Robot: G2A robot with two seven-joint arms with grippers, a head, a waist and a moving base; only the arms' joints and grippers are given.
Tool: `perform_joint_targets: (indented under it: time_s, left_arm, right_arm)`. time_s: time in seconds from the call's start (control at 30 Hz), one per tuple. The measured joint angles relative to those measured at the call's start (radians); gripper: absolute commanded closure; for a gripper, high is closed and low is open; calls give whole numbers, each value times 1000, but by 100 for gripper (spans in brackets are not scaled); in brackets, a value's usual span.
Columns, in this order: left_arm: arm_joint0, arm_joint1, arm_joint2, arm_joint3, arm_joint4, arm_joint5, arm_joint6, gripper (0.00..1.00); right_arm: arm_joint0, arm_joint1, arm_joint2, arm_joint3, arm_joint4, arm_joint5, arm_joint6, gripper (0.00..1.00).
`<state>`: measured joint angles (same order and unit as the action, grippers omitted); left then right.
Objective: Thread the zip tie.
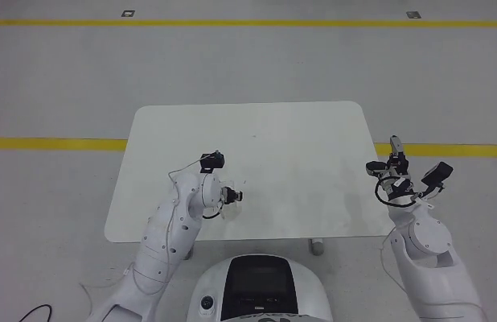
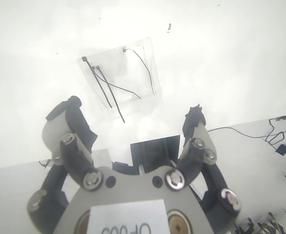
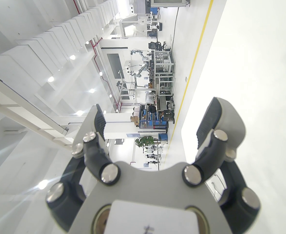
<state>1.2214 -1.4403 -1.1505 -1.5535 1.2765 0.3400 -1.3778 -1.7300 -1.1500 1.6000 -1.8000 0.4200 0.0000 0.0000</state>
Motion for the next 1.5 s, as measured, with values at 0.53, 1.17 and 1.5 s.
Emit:
perform_joint_targets:
  time_s: [0.53,1.17,1.5]
  left_arm:
    - [40,-114,-85,11,143,0,-12,0]
    - [51,-91,-125,32,7,-133,40,100]
    - [32,-84,-117,59,-46,-117,85,100]
  right_arm:
    - [0,0,0,0,0,0,0,0]
    - [0,0,0,0,0,0,0,0]
    - [0,0,0,0,0,0,0,0]
